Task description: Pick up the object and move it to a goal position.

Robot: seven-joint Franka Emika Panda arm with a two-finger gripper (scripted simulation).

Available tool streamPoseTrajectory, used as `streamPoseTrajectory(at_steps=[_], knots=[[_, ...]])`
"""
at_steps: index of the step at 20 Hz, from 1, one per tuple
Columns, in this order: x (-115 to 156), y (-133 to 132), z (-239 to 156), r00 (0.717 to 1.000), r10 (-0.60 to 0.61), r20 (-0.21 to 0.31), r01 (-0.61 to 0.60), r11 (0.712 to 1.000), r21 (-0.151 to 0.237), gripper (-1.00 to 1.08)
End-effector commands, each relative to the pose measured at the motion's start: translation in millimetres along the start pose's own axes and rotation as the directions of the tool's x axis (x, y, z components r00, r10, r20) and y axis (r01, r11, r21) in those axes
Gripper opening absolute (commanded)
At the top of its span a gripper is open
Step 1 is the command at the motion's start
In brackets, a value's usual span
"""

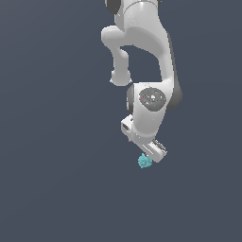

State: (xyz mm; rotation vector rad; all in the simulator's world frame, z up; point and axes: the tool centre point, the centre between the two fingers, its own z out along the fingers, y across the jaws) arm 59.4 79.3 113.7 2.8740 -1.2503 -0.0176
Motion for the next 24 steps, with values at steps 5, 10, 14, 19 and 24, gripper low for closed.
streamPoseTrajectory(at_steps=[5,10,14,19,24], knots=[[-3,-17,8,0.987,0.160,-0.001,-0.160,0.987,0.005,1.00],[-6,-29,14,0.964,0.266,-0.002,-0.266,0.964,0.008,1.00],[-8,-36,18,0.945,0.326,-0.002,-0.326,0.945,0.011,1.00],[-10,-41,21,0.927,0.375,-0.002,-0.375,0.927,0.012,1.00],[-11,-43,22,0.919,0.395,-0.002,-0.395,0.919,0.013,1.00]])
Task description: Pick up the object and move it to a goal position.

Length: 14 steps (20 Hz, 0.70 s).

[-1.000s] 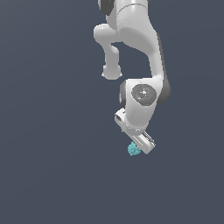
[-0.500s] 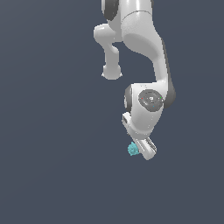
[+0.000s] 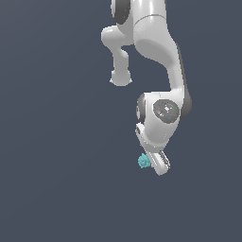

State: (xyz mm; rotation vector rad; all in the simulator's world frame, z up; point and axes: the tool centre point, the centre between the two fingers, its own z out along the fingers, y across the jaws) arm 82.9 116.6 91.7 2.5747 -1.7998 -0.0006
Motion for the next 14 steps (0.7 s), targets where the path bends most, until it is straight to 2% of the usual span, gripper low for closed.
streamPoseTrajectory(at_steps=[1,6,14], knots=[[0,-1,0,1.000,0.007,0.000,-0.007,1.000,0.000,1.00],[0,0,7,1.000,0.003,0.000,-0.003,1.000,0.000,1.00],[0,1,47,1.000,0.007,0.000,-0.007,1.000,0.000,1.00]])
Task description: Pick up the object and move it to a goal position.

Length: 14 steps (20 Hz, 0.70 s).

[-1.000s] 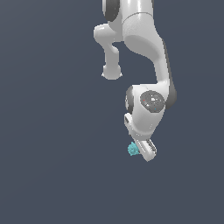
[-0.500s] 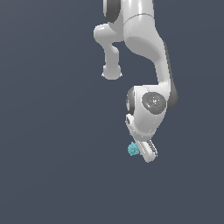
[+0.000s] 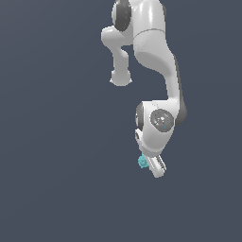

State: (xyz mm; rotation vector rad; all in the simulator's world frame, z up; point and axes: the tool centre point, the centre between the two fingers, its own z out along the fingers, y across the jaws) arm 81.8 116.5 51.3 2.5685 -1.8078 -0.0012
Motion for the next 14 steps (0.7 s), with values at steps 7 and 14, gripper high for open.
streamPoseTrajectory(at_steps=[7,14], knots=[[0.0,-1.6,9.8,1.000,0.000,0.000,0.000,1.000,0.001,-1.00],[0.0,-1.6,9.8,1.000,0.000,0.000,0.000,1.000,0.001,-1.00]])
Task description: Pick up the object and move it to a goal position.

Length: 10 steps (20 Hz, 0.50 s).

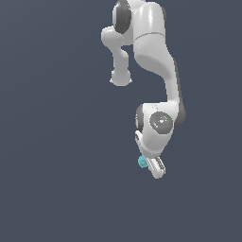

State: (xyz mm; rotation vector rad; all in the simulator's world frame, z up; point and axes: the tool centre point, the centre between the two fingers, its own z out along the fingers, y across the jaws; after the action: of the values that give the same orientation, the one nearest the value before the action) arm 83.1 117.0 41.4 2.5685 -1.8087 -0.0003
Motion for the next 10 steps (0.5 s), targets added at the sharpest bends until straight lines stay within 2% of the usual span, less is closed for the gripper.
streamPoseTrajectory(at_steps=[1,10], knots=[[0.0,-0.1,-0.1,1.000,0.000,0.000,0.000,1.000,0.000,-1.00],[3.6,5.2,-9.6,1.000,0.000,0.000,0.000,1.000,0.000,-1.00]])
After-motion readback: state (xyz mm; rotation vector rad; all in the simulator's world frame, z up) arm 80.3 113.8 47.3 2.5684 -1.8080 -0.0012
